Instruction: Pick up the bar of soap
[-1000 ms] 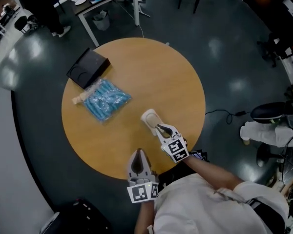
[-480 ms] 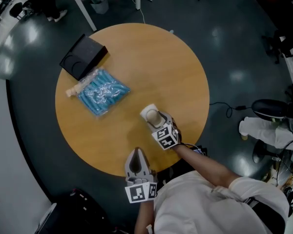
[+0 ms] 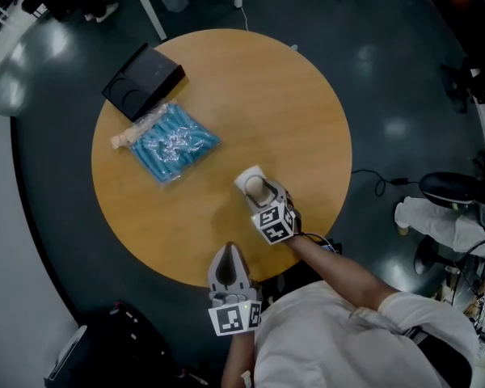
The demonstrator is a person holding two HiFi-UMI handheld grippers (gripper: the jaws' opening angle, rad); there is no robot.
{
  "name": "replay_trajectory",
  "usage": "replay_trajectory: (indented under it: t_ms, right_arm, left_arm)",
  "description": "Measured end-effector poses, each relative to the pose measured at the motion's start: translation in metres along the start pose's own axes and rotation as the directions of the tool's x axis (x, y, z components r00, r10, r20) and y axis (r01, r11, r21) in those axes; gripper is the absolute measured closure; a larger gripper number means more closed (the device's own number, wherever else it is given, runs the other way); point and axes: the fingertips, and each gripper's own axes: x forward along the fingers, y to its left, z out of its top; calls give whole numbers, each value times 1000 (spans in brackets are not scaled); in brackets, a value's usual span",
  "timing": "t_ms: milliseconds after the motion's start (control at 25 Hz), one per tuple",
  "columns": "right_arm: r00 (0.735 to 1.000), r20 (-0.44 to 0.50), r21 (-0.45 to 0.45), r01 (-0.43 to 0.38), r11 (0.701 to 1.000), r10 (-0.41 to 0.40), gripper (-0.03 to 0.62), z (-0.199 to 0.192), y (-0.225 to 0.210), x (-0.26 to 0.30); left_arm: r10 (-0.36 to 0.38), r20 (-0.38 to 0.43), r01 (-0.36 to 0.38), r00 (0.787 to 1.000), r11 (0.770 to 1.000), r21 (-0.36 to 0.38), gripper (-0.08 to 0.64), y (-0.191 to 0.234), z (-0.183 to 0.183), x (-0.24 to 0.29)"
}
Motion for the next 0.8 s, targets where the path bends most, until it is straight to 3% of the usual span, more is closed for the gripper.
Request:
replay_trajectory:
  t_ms: [320, 560, 680, 800]
  right_arm:
    - [1000, -9, 34, -11, 999, 11, 325, -1, -3, -1]
    - [992, 122, 21, -17, 1000, 14, 328, 23, -5, -27]
    - [961, 275, 5, -19, 1000, 17, 330, 52, -1, -70]
    - [904, 428, -11, -8, 1000, 12, 330, 83, 3, -132]
  left_arm:
    - [14, 12, -13, 1000, 1000, -7, 554, -1, 0, -17]
    - [14, 29, -15, 999, 1000, 6, 554, -3, 2, -34]
    - [-4, 45, 3, 999, 1000, 7, 554, -5, 6, -42]
    - [-32, 62, 31, 998, 999, 23, 554, -13, 15, -52]
